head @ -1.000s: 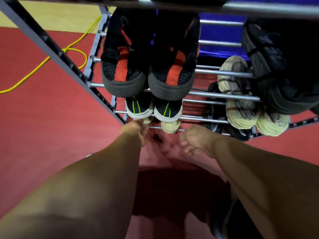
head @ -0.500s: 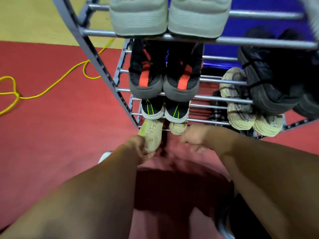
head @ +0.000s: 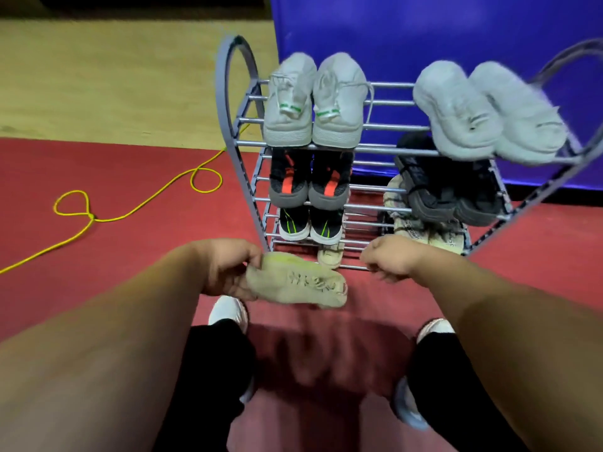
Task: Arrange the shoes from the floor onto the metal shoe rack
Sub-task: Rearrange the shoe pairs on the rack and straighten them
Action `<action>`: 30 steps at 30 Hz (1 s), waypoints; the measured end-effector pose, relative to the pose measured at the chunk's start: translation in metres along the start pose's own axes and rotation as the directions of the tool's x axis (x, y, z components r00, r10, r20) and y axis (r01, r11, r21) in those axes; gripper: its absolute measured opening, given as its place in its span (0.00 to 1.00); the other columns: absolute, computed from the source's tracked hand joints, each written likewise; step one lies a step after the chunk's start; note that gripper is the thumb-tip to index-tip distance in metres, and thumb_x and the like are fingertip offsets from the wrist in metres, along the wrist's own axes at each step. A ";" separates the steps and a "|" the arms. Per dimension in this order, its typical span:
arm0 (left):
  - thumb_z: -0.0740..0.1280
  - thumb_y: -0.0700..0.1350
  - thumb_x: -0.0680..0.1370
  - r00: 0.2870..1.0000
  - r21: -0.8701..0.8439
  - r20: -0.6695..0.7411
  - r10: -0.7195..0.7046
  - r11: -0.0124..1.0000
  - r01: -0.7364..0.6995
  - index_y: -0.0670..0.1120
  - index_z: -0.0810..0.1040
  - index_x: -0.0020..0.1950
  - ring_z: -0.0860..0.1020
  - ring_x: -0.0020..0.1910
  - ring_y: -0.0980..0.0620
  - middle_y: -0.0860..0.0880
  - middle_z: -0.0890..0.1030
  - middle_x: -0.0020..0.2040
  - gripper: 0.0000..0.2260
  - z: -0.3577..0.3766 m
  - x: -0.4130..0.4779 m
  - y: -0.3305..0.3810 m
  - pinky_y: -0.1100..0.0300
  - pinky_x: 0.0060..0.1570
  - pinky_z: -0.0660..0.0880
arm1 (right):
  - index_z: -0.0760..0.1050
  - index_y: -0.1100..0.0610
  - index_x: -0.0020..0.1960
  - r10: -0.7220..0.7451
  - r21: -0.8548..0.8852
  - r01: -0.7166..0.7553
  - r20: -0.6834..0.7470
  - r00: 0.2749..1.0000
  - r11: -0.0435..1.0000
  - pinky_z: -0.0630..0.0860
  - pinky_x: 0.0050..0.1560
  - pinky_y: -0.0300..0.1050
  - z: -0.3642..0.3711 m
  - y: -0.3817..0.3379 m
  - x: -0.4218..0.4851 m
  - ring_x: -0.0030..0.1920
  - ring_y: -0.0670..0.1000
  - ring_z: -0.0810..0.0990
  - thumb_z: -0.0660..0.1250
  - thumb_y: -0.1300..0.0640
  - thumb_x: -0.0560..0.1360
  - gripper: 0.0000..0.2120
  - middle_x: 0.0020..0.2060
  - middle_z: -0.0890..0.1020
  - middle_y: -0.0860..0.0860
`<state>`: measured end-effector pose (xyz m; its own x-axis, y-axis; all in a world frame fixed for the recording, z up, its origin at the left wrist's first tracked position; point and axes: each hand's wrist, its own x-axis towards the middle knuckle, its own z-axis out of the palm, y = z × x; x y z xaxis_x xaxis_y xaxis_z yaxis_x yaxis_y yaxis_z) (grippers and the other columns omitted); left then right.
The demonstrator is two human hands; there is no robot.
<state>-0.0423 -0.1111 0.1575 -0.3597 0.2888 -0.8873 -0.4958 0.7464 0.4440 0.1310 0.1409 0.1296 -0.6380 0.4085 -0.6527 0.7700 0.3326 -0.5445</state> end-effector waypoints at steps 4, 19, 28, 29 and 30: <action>0.56 0.38 0.74 0.993 -0.174 0.064 0.104 0.980 -0.092 0.39 0.79 0.49 0.82 0.33 0.47 0.44 0.82 0.36 0.13 0.000 -0.019 -0.002 0.52 0.40 0.84 | 0.78 0.56 0.62 0.034 0.235 0.002 -0.150 0.988 0.972 0.76 0.58 0.55 -0.003 -0.010 -0.026 0.51 0.59 0.82 0.62 0.37 0.80 0.24 0.70 0.67 0.55; 0.61 0.40 0.82 0.985 -0.308 -0.153 0.083 0.943 -0.127 0.43 0.74 0.51 0.80 0.23 0.51 0.46 0.80 0.25 0.03 0.031 0.035 0.010 0.56 0.23 0.80 | 0.82 0.59 0.61 0.141 0.259 -0.228 0.316 0.938 0.939 0.80 0.35 0.44 0.021 0.004 -0.014 0.33 0.50 0.81 0.71 0.36 0.74 0.28 0.41 0.85 0.53; 0.67 0.42 0.79 0.975 0.057 -0.221 0.031 0.998 -0.019 0.38 0.74 0.58 0.73 0.40 0.43 0.39 0.73 0.51 0.11 0.031 0.090 -0.009 0.52 0.37 0.75 | 0.78 0.58 0.45 0.386 0.169 -0.448 0.303 0.871 0.878 0.69 0.26 0.37 0.044 0.016 0.034 0.24 0.48 0.74 0.66 0.36 0.77 0.23 0.28 0.78 0.54; 0.67 0.42 0.80 0.981 0.073 -0.191 0.034 0.997 -0.021 0.38 0.74 0.61 0.73 0.40 0.43 0.39 0.73 0.52 0.13 0.032 0.093 -0.009 0.53 0.37 0.75 | 0.78 0.58 0.43 0.407 0.173 -0.465 0.287 0.867 0.868 0.68 0.27 0.38 0.046 0.022 0.039 0.25 0.49 0.73 0.65 0.36 0.77 0.24 0.27 0.77 0.54; 0.66 0.42 0.80 0.986 0.077 -0.162 0.032 0.997 -0.020 0.38 0.74 0.63 0.72 0.42 0.43 0.39 0.73 0.51 0.13 0.032 0.097 -0.008 0.54 0.38 0.75 | 0.79 0.59 0.41 0.421 0.193 -0.474 0.262 0.868 0.859 0.66 0.28 0.40 0.048 0.030 0.043 0.24 0.49 0.72 0.65 0.36 0.78 0.25 0.26 0.77 0.54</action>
<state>-0.0477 -0.0699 0.0635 -0.4992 0.2117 -0.8402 -0.4263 0.7842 0.4508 0.1265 0.1276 0.0602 -0.2314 0.2718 -0.9341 0.9630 -0.0721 -0.2596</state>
